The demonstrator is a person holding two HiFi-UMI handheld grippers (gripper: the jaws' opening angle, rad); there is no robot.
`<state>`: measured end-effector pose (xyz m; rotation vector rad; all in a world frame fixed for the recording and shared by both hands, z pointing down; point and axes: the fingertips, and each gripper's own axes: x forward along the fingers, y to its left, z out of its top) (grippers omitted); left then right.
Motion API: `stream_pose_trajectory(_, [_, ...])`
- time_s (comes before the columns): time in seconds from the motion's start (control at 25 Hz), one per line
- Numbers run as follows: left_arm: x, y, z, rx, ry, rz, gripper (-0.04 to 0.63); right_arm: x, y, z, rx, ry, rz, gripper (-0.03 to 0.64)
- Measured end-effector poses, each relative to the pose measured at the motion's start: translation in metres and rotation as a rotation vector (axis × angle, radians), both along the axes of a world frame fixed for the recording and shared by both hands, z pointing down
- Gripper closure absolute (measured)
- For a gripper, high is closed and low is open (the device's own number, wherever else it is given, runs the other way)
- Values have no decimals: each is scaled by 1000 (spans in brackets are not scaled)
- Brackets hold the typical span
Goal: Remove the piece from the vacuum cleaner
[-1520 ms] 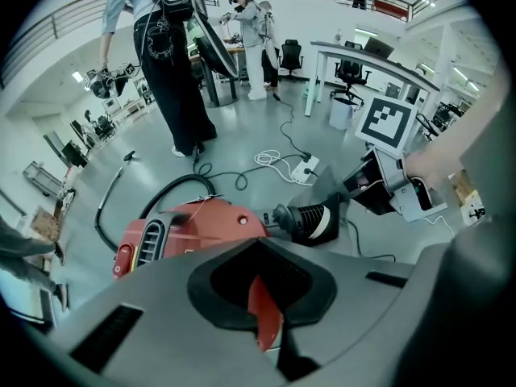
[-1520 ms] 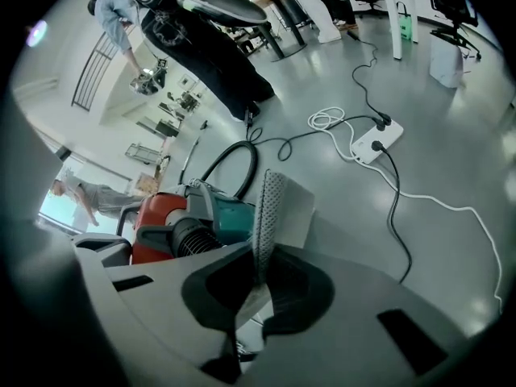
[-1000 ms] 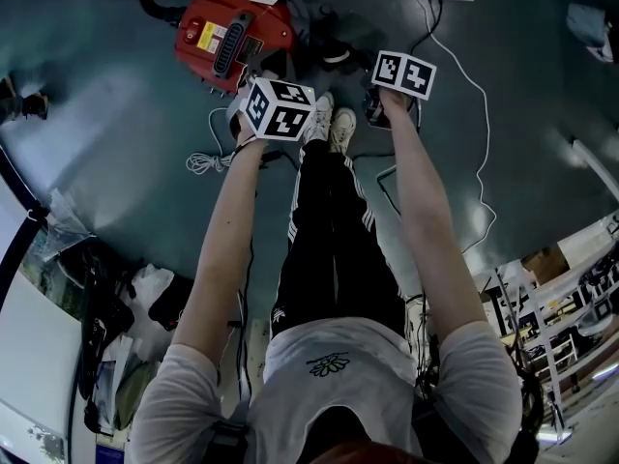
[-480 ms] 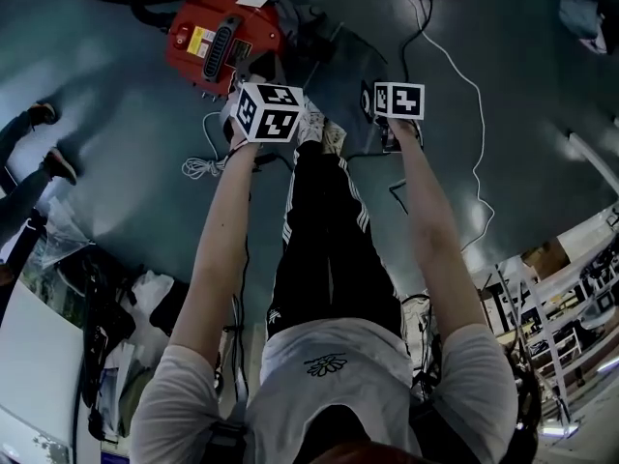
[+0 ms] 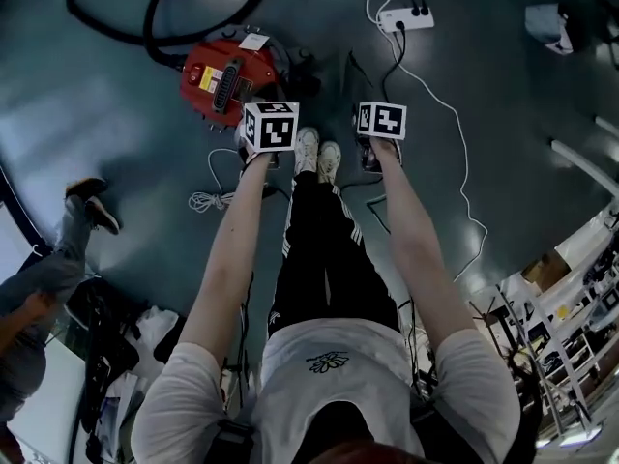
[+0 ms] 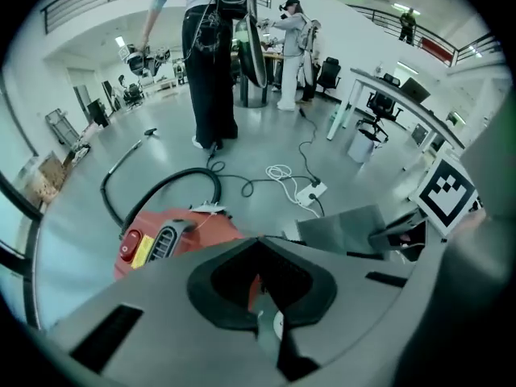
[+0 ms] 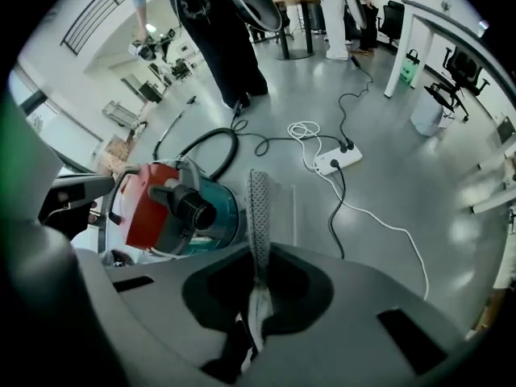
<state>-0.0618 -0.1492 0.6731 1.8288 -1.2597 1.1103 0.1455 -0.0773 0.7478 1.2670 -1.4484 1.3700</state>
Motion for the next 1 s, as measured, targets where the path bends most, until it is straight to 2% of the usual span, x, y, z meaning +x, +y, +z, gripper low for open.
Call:
stream_pose_trajectory(0.16, [18,-8,-61,64,31,23,591,-3,-1,-53,33,1,24,594])
stream_pose_trajectory(0.32, [26,-31,-133,182,71,13,591,2,-22,-124,170,-25,85,594])
stream_pose_trajectory(0.44, [31,-40,-186,265,140,-27,589,5,-33,-182,266,-51,134,594])
stream_pose_trajectory(0.52, [36,-34,-233,368,204,-45,591,2,-29,-225,328,-75,145,594])
stream_pose_trajectory(0.64, [46,-22,-324,607,300,-35,590,-7,-27,-299,466,-104,106,594])
stream_pose_trajectory(0.72, [50,-9,-376,716,346,-40,591,-14,-24,-349,566,-125,70,594])
stream_pose_trajectory(0.8, [50,3,-421,781,387,-62,589,-20,-22,-399,657,-152,56,594])
stream_pose_trajectory(0.88, [47,15,-462,827,431,-83,591,-23,-17,-447,734,-140,32,594])
stream_pose_trajectory(1.0, [37,47,-512,884,480,-78,591,-35,2,-515,868,-117,-56,594])
